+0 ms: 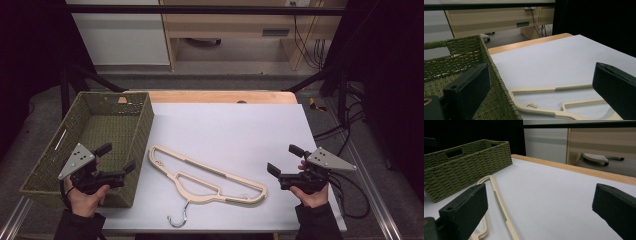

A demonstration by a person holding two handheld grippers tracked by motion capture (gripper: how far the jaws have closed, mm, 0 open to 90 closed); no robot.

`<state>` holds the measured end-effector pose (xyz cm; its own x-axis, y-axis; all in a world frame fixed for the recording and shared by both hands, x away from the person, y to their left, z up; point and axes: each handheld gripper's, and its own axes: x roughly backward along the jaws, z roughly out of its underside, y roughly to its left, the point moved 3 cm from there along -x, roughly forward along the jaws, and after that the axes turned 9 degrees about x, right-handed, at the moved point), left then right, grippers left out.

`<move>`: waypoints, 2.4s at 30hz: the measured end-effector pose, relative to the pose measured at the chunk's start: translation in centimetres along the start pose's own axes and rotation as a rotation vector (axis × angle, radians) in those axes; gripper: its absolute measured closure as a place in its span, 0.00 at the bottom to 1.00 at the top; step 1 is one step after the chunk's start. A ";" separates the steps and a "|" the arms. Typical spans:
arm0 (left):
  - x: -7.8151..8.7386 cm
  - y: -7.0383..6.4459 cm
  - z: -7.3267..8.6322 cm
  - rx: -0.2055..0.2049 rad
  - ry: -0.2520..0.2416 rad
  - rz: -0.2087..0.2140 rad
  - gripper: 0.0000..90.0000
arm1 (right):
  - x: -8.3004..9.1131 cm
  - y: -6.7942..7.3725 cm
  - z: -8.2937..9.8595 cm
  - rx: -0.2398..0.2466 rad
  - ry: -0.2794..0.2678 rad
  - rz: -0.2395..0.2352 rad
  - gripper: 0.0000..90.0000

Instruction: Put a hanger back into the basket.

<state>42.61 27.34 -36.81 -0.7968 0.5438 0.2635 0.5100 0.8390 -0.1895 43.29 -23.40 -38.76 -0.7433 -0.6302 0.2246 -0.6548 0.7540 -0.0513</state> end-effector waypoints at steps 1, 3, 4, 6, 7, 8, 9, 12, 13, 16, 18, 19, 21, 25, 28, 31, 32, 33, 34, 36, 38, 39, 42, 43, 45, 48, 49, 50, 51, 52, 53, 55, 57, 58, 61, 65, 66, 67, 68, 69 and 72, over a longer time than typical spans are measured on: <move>-0.1 -0.2 0.0 0.000 0.004 0.005 0.02 | 0.1 0.0 0.0 -0.003 -0.002 -0.001 0.01; -0.1 -0.4 0.1 -0.003 0.009 0.006 0.02 | 0.2 0.0 -0.1 -0.002 -0.003 0.001 0.01; -0.1 -0.4 0.1 -0.003 0.009 0.006 0.03 | 0.2 0.0 -0.1 -0.002 -0.003 0.001 0.01; -0.2 -0.6 0.1 -0.006 0.008 0.008 0.03 | 0.2 0.0 -0.1 -0.005 -0.004 0.003 0.01; -0.2 -0.8 0.1 -0.007 0.008 0.009 0.03 | 0.1 0.1 -0.1 -0.005 -0.003 0.000 0.01; -0.3 -1.0 0.1 -0.015 0.013 0.011 0.03 | 0.0 0.1 -0.1 0.000 0.000 -0.001 0.01; -0.4 -1.2 0.1 -0.013 0.015 0.013 0.03 | -0.1 0.2 -0.1 0.003 0.002 -0.002 0.01; -0.8 -2.0 0.4 -0.019 0.032 0.023 0.04 | -0.4 0.5 -0.1 0.010 0.013 -0.015 0.01; -1.0 -2.3 0.5 -0.026 0.042 0.026 0.04 | -0.5 0.6 -0.1 0.009 0.020 -0.014 0.01; -1.6 -3.2 0.9 -0.035 0.066 0.039 0.04 | -0.5 0.6 0.0 0.013 0.018 -0.016 0.01; -2.0 -3.8 1.2 -0.042 0.079 0.042 0.04 | -0.4 0.7 -0.1 0.010 0.020 -0.015 0.01; -2.2 -4.1 1.4 -0.046 0.088 0.045 0.04 | -0.4 0.7 -0.2 0.007 0.018 -0.013 0.01; -2.6 -4.6 1.7 -0.052 0.103 0.049 0.04 | -0.3 0.7 -0.3 0.014 0.011 -0.016 0.01; -3.3 -5.6 2.5 -0.064 0.135 0.059 0.04 | -0.4 0.8 -0.3 0.016 0.015 -0.020 0.01; -3.8 -6.3 3.1 -0.069 0.158 0.065 0.05 | -0.5 0.9 -0.3 0.016 0.014 -0.021 0.01; -4.3 -6.8 3.7 -0.073 0.186 0.066 0.05 | -0.5 1.1 -0.4 0.022 0.014 -0.027 0.01; -4.4 -7.0 4.0 -0.070 0.194 0.066 0.05 | -0.6 1.2 -0.4 0.021 0.021 -0.028 0.01; -4.5 -7.2 4.2 -0.070 0.202 0.065 0.05 | -0.6 1.2 -0.4 0.021 0.021 -0.028 0.01; -4.7 -7.3 4.5 -0.069 0.211 0.062 0.05 | -0.7 1.2 -0.4 0.021 0.022 -0.028 0.01; -4.9 -7.7 5.0 -0.067 0.229 0.063 0.06 | -0.7 1.3 -0.3 0.025 0.022 -0.034 0.01; -5.0 -8.0 5.5 -0.070 0.246 0.054 0.07 | -0.8 1.3 -0.3 0.028 0.025 -0.034 0.01; -5.1 -8.2 5.7 -0.073 0.256 0.052 0.07 | -0.8 1.4 -0.4 0.025 0.023 -0.033 0.01; -5.4 -8.7 6.5 -0.076 0.287 0.051 0.07 | -0.8 1.5 -0.4 0.023 0.023 -0.035 0.01; -5.5 -8.8 6.6 -0.075 0.292 0.053 0.08 | -0.8 1.5 -0.4 0.025 0.023 -0.036 0.01; -5.6 -9.0 7.0 -0.073 0.303 0.051 0.08 | -0.9 1.5 -0.4 0.024 0.026 -0.037 0.01; -5.9 -9.3 7.7 -0.078 0.338 0.051 0.10 | -1.0 1.6 -0.3 0.024 0.030 -0.038 0.01; -6.0 -9.4 7.9 -0.074 0.346 0.052 0.11 | -1.1 1.7 -0.3 0.026 0.031 -0.041 0.01; -6.1 -9.5 8.2 -0.072 0.355 0.051 0.11 | -1.1 1.7 -0.3 0.027 0.032 -0.041 0.01; -6.2 -9.6 8.4 -0.071 0.369 0.050 0.12 | -1.2 1.8 -0.3 0.029 0.033 -0.042 0.01; -6.3 -9.7 8.6 -0.068 0.379 0.048 0.13 | -1.2 1.8 -0.3 0.030 0.034 -0.043 0.01; -6.4 -9.8 8.8 -0.069 0.392 0.050 0.13 | -1.2 1.8 -0.3 0.030 0.035 -0.045 0.01; -6.6 -10.0 9.2 -0.077 0.406 0.043 0.16 | -1.3 1.8 -0.2 0.030 0.038 -0.044 0.01; -6.7 -10.3 9.7 -0.070 0.428 0.046 0.17 | -1.3 1.9 -0.2 0.029 0.036 -0.046 0.01; -6.7 -10.4 9.9 -0.074 0.435 0.043 0.18 | -1.3 1.9 -0.2 0.033 0.035 -0.048 0.01; -6.8 -10.7 10.4 -0.075 0.454 0.039 0.23 | -1.4 1.9 -0.2 0.031 0.037 -0.047 0.01; -7.0 -11.0 11.1 -0.070 0.479 0.029 0.32 | -1.4 2.0 -0.2 0.029 0.045 -0.050 0.01; -7.0 -11.0 11.2 -0.067 0.485 0.028 0.35 | -1.5 2.0 -0.2 0.030 0.045 -0.049 0.01; -7.0 -11.1 11.4 -0.066 0.493 0.029 0.39 | -1.5 2.0 -0.1 0.032 0.046 -0.050 0.01; -7.1 -11.1 11.5 -0.060 0.498 0.032 0.41 | -1.5 2.0 -0.1 0.032 0.047 -0.051 0.01; -7.1 -11.2 11.7 -0.057 0.504 0.031 0.44 | -1.5 2.0 -0.1 0.031 0.046 -0.052 0.01; -7.3 -11.3 12.1 -0.061 0.525 0.027 0.51 | -1.6 2.0 -0.1 0.031 0.046 -0.052 0.01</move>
<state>38.77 13.66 -48.07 -0.5214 0.4874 0.7004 0.5589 0.8153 -0.1514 43.21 -20.83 -39.16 -0.7012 -0.6589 0.2723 -0.6972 0.7136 -0.0686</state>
